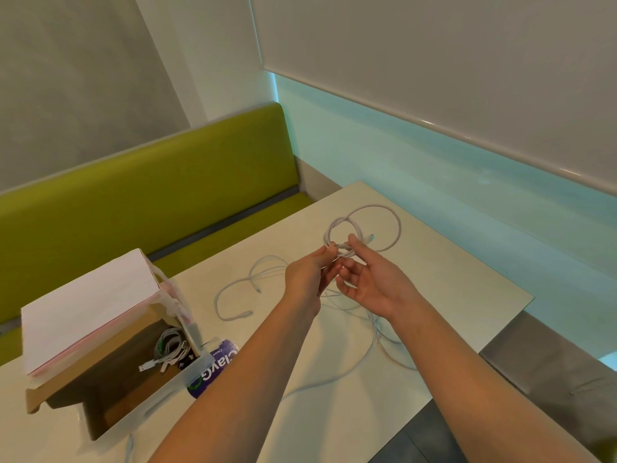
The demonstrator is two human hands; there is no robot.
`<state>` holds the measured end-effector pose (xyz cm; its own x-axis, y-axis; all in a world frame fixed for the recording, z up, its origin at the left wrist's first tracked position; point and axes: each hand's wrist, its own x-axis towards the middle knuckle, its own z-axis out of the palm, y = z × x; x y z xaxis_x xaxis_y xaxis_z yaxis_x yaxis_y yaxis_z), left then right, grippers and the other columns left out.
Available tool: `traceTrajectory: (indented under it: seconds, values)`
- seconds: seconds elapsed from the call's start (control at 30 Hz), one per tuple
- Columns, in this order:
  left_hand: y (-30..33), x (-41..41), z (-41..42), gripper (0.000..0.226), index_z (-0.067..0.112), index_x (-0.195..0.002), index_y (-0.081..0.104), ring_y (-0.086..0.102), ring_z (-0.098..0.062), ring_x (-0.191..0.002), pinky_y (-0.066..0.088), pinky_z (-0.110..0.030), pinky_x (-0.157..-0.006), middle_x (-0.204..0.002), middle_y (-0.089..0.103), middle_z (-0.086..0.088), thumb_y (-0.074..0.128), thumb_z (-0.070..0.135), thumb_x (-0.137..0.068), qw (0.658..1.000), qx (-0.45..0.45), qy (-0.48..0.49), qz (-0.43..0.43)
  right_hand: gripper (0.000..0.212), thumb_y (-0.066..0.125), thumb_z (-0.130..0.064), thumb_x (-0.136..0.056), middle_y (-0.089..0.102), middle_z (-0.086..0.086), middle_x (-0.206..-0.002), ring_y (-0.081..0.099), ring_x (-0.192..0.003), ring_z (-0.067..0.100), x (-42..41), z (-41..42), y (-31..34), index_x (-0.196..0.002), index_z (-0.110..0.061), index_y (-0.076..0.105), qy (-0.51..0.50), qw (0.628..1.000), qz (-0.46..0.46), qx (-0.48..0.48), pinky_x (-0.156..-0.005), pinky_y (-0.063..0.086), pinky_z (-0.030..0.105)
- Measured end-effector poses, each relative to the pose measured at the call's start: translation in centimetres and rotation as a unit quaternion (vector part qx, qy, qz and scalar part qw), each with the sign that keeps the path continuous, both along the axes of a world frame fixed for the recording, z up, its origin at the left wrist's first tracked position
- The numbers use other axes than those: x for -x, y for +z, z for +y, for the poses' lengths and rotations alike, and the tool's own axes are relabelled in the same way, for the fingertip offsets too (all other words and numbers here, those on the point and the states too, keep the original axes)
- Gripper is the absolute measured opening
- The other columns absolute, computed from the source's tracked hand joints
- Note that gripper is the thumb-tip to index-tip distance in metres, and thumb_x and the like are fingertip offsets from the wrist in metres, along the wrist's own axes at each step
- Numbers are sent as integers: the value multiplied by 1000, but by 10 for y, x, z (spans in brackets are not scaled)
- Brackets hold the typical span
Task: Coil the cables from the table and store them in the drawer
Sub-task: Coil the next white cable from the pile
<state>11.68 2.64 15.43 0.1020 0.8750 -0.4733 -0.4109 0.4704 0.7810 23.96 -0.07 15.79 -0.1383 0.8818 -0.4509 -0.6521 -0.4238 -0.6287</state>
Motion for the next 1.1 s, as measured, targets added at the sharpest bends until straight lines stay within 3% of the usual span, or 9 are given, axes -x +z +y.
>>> traceTrajectory:
  seconds: [0.17,0.33,0.53,0.67,0.83,0.93,1.03,1.1]
  values:
    - [1,13,3,24,4,-104,72,66,-9,-62,54,-19,-59,-85,72,-2,73,21,-86,991,12,-122,43,21,60,-21,-95,66,10,-72,67,-62,21,-7,3,-1,-92,-1,64,31,999,-43,1,-62,60,32]
    - [13,20,16,26,15,-104,72,68,-16,-87,56,-34,-85,-100,73,-2,62,36,-93,975,-44,-174,134,21,54,-15,-98,68,15,-72,68,-62,24,-12,1,2,-94,4,63,130,982,-138,8,-63,61,32]
    - [25,16,20,45,12,-98,69,61,-17,-76,58,-32,-78,-76,59,-4,35,41,-105,939,-76,-232,241,19,62,-16,-94,64,16,-72,66,-60,23,-11,0,2,-89,3,63,158,956,-246,3,-61,61,31]
    - [20,11,20,41,10,-85,58,59,-17,-67,59,-40,-82,-69,51,-3,35,36,-106,958,-33,-193,208,14,68,-17,-90,62,15,-70,63,-60,23,-11,-2,1,-87,-3,63,121,949,-290,-22,-63,60,32]
    - [15,11,22,35,10,-83,57,58,-16,-70,58,-45,-83,-68,50,-2,41,32,-105,986,8,-133,102,27,72,-19,-87,62,9,-66,62,-57,20,-13,-3,0,-107,-7,61,80,940,-330,-41,-58,57,30]
    - [13,11,24,32,11,-82,59,59,-14,-72,60,-41,-73,-69,52,-1,47,32,-103,992,31,-102,63,34,76,-21,-84,62,7,-64,60,-55,18,-13,-2,1,-109,-9,57,70,936,-342,-43,-57,56,30]
    - [16,12,28,31,12,-83,61,63,-12,-77,60,-32,-53,-71,54,2,50,34,-101,997,47,-64,24,40,79,-23,-80,61,6,-64,59,-55,19,-12,-4,-1,-107,-6,55,84,933,-347,-36,-57,54,29]
    - [16,13,30,30,11,-84,61,64,-12,-79,60,-32,-53,-72,55,1,50,33,-101,998,45,-44,8,40,79,-25,-80,61,6,-65,59,-56,19,-11,-6,-3,-107,-4,57,95,933,-344,-37,-58,54,29]
